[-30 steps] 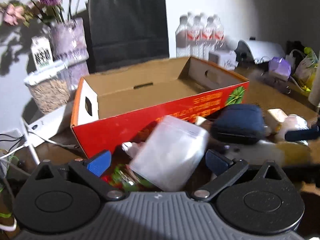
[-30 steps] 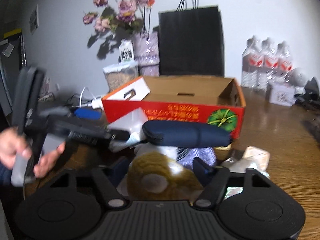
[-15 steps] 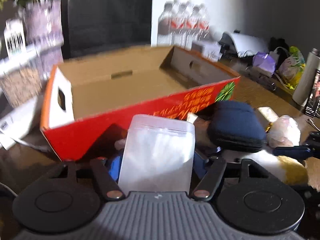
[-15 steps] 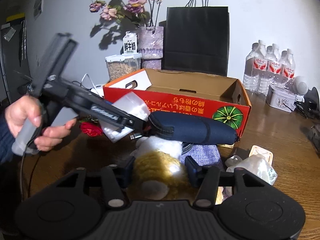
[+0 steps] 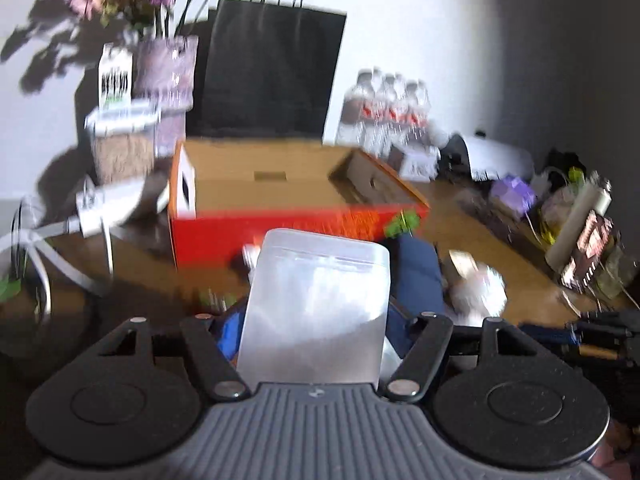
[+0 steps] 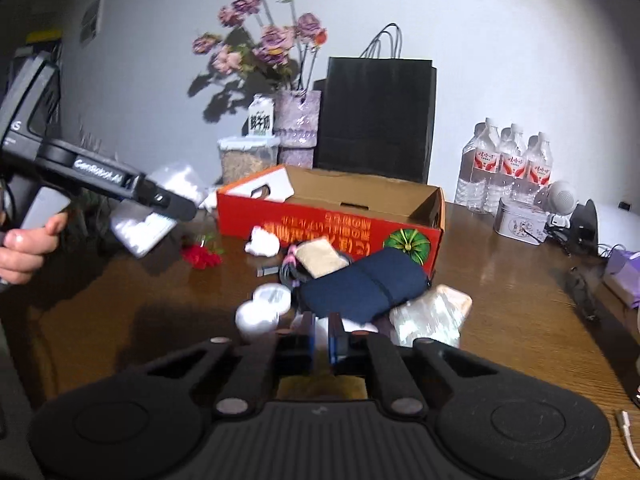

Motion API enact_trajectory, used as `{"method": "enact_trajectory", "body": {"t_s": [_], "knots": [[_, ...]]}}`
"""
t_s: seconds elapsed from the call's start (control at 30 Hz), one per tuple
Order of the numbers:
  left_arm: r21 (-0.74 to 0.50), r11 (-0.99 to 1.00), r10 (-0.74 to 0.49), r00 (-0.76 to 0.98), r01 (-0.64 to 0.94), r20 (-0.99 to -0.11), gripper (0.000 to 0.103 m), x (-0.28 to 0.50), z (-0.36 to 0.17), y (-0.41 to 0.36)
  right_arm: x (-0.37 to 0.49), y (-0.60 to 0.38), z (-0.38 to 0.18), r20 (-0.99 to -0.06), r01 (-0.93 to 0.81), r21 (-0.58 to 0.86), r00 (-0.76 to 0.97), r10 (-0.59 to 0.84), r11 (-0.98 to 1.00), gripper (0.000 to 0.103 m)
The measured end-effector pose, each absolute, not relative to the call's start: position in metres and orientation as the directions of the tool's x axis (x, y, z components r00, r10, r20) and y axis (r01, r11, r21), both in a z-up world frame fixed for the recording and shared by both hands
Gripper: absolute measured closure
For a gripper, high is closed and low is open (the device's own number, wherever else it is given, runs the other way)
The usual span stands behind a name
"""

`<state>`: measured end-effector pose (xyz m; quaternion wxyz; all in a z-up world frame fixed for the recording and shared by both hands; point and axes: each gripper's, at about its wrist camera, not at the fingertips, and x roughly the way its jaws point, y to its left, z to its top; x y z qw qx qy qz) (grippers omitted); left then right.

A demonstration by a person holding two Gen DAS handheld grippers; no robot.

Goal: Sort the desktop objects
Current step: 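Lift the sheep with the right tool while the left tool lifts the white box toward the cardboard box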

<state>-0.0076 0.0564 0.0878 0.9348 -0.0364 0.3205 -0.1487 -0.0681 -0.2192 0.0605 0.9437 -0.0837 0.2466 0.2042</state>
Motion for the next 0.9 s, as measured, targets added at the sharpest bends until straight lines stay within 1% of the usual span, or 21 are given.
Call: {"method": "enact_trajectory", "body": {"t_s": [0.07, 0.17, 0.2, 0.23, 0.27, 0.33, 0.4, 0.47, 0.53, 0.57, 0.6, 0.63, 0.67, 0.7, 0.77, 0.8, 0.83, 0.87, 0.9], "knots": [[-0.154, 0.960, -0.278, 0.738, 0.234, -0.615, 0.034, -0.023, 0.072, 0.050, -0.076, -0.223, 0.052, -0.521, -0.419, -0.062, 0.788, 0.328, 0.906, 0.095], [-0.175, 0.960, -0.281, 0.717, 0.221, -0.638, 0.034, -0.040, 0.053, 0.045, -0.088, -0.232, 0.050, -0.507, -0.396, -0.051, 0.801, 0.318, 0.917, 0.093], [-0.175, 0.961, -0.277, 0.719, 0.215, -0.638, 0.034, -0.047, 0.048, 0.047, -0.091, -0.235, 0.050, -0.507, -0.389, -0.051, 0.804, 0.312, 0.920, 0.090], [-0.176, 0.963, -0.271, 0.718, 0.206, -0.641, 0.034, -0.052, 0.044, 0.047, -0.092, -0.239, 0.050, -0.506, -0.380, -0.048, 0.806, 0.305, 0.924, 0.081], [-0.173, 0.965, -0.263, 0.713, 0.198, -0.649, 0.033, -0.057, 0.039, 0.047, -0.093, -0.243, 0.051, -0.505, -0.366, -0.040, 0.810, 0.298, 0.930, 0.076], [-0.166, 0.969, -0.248, 0.705, 0.184, -0.665, 0.033, -0.063, 0.030, 0.046, -0.094, -0.253, 0.053, -0.505, -0.377, -0.015, 0.802, 0.319, 0.926, 0.045], [-0.136, 0.974, -0.224, 0.696, 0.181, -0.682, 0.033, -0.065, 0.022, 0.044, -0.097, -0.265, 0.057, -0.495, -0.383, -0.003, 0.803, 0.331, 0.924, 0.036], [-0.100, 0.980, -0.194, 0.700, 0.174, -0.687, 0.033, -0.066, 0.018, 0.040, -0.096, -0.278, 0.056, -0.510, -0.393, 0.029, 0.785, 0.351, 0.919, 0.034], [-0.088, 0.979, -0.192, 0.705, 0.182, -0.682, 0.033, -0.066, 0.017, 0.037, -0.093, -0.284, 0.050, -0.553, -0.450, 0.090, 0.720, 0.420, 0.889, 0.017], [-0.092, 0.978, -0.198, 0.705, 0.186, -0.681, 0.033, -0.065, 0.018, 0.037, -0.093, -0.285, 0.046, -0.562, -0.494, 0.113, 0.684, 0.465, 0.862, 0.014], [-0.094, 0.977, -0.204, 0.705, 0.192, -0.679, 0.031, -0.065, 0.017, 0.037, -0.095, -0.283, 0.043, -0.567, -0.517, 0.105, 0.670, 0.478, 0.849, 0.014], [-0.095, 0.976, -0.208, 0.705, 0.197, -0.678, 0.031, -0.065, 0.017, 0.038, -0.096, -0.279, 0.040, -0.576, -0.525, 0.085, 0.667, 0.472, 0.847, 0.019], [-0.096, 0.976, -0.207, 0.705, 0.195, -0.678, 0.030, -0.066, 0.017, 0.038, -0.100, -0.271, 0.039, -0.583, -0.519, 0.038, 0.682, 0.441, 0.854, 0.022], [-0.097, 0.977, -0.205, 0.705, 0.191, -0.679, 0.030, -0.065, 0.016, 0.038, -0.102, -0.261, 0.039, -0.585, -0.495, -0.018, 0.710, 0.392, 0.869, 0.022], [-0.102, 0.978, -0.201, 0.700, 0.180, -0.685, 0.027, -0.066, 0.016, 0.038, -0.104, -0.241, 0.040, -0.591, -0.421, -0.063, 0.746, 0.306, 0.905, 0.023], [-0.113, 0.976, -0.210, 0.694, 0.184, -0.688, 0.023, -0.067, 0.015, 0.038, -0.104, -0.231, 0.042, -0.600, -0.397, -0.039, 0.743, 0.296, 0.917, 0.021], [-0.124, 0.972, -0.227, 0.686, 0.198, -0.691, 0.021, -0.068, 0.015, 0.038, -0.103, -0.225, 0.044, -0.618, -0.404, 0.000, 0.719, 0.317, 0.915, 0.021], [-0.132, 0.968, -0.246, 0.677, 0.215, -0.694, 0.015, -0.070, 0.015, 0.038, -0.104, -0.222, 0.046, -0.637, -0.436, 0.029, 0.685, 0.353, 0.899, 0.022], [-0.136, 0.964, -0.258, 0.673, 0.230, -0.693, 0.012, -0.073, 0.016, 0.038, -0.108, -0.221, 0.050, -0.635, -0.475, 0.042, 0.667, 0.390, 0.879, 0.022]]}}
